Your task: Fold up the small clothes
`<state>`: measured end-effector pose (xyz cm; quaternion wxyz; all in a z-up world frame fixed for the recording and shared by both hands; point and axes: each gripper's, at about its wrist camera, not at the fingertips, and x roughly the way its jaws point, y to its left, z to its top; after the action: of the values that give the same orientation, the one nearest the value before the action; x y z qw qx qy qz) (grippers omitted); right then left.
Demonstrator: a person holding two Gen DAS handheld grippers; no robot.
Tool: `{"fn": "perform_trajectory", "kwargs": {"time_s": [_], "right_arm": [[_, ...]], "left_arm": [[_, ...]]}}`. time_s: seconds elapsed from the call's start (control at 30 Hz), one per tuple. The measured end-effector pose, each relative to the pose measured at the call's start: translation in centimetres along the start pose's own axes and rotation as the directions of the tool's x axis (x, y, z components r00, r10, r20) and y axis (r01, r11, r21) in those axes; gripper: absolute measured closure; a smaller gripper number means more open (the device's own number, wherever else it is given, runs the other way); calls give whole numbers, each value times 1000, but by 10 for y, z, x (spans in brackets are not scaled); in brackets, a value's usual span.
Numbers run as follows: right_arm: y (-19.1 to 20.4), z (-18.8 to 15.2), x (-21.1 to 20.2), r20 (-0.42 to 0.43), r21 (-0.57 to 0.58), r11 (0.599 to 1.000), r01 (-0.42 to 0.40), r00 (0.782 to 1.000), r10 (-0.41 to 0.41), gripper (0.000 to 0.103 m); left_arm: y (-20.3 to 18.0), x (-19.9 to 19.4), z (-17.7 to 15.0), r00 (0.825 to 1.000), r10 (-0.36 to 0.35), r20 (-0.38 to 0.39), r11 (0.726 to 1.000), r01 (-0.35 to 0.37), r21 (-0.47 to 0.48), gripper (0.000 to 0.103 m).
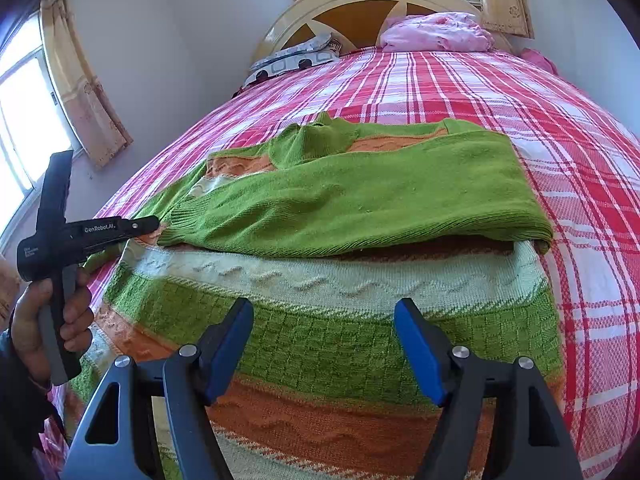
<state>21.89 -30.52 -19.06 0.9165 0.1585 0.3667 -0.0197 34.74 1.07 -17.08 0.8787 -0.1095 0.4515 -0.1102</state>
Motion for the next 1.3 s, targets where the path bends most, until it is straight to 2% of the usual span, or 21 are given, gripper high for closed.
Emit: {"fn": "perform_trajectory", "kwargs": {"time_s": [0.07, 0.17, 0.27, 0.33, 0.37, 0.4, 0.6, 0.73, 0.83, 0.97, 1.0, 1.07, 1.17, 1.23, 1.27, 1.3], "right_arm": [[0, 0, 0, 0, 1, 1000, -1, 1000, 1, 29], [1, 0, 0, 2, 2, 1000, -1, 1000, 1, 29], [2, 0, 0, 2, 1, 1000, -1, 1000, 1, 29], [2, 0, 0, 2, 1, 1000, -2, 1000, 2, 29], [2, 0, 0, 2, 1, 1000, -1, 1000, 1, 29], [2, 0, 0, 2, 1, 1000, -1, 1000, 1, 29], [2, 0, 0, 0, -1, 1000, -2, 1000, 2, 29], [2, 0, 1, -2, -3, 1000, -2, 1000, 2, 29], [2, 0, 1, -7, -7, 1000, 1, 1000, -1, 29], [1, 0, -2, 4, -3, 1000, -7, 1000, 7, 29], [0, 1, -6, 22, 5, 1000, -11, 1000, 11, 29], [-4, 8, -20, 73, 23, 999, -31, 997, 29, 29], [-12, 34, -33, 132, 32, 999, -11, 991, 6, 27], [-25, 54, -26, 126, 78, 997, -19, 992, 9, 26], [-35, 62, -16, 104, 111, 994, -21, 995, 9, 25], [-42, 67, -6, 77, 135, 991, -8, 997, -2, 25]], "left_arm": [[-7, 0, -5, 1000, 15, 13, 1000, -15, 2, 27], [-25, 4, -9, 998, 51, 30, 995, -53, 80, 27], [-34, 18, -10, 997, 77, 5, 990, -77, 118, 48], [-41, 20, -9, 995, 98, 20, 983, -100, 154, 57], [-44, 20, -8, 995, 99, 21, 981, -101, 168, 72], [-47, 20, -8, 993, 111, 31, 976, -115, 187, 91], [-40, 2, -5, 993, 88, 82, 977, -102, 187, 96], [-25, -14, 1, 989, 85, 123, 982, -104, 158, 96], [-21, -4, -3, 986, 132, 104, 973, -149, 178, 96], [-17, 9, -10, 989, 131, 71, 976, -141, 166, 94], [-18, 10, -11, 988, 137, 71, 976, -147, 163, 87], [-18, 10, -11, 986, 147, 73, 974, -157, 166, 87], [-16, 10, -14, 987, 143, 74, 975, -153, 162, 80], [-14, 8, -15, 987, 140, 77, 977, -151, 151, 73], [-12, 8, -16, 986, 145, 80, 977, -155, 144, 68], [-11, 7, -16, 985, 151, 84, 977, -162, 139, 58]]}}
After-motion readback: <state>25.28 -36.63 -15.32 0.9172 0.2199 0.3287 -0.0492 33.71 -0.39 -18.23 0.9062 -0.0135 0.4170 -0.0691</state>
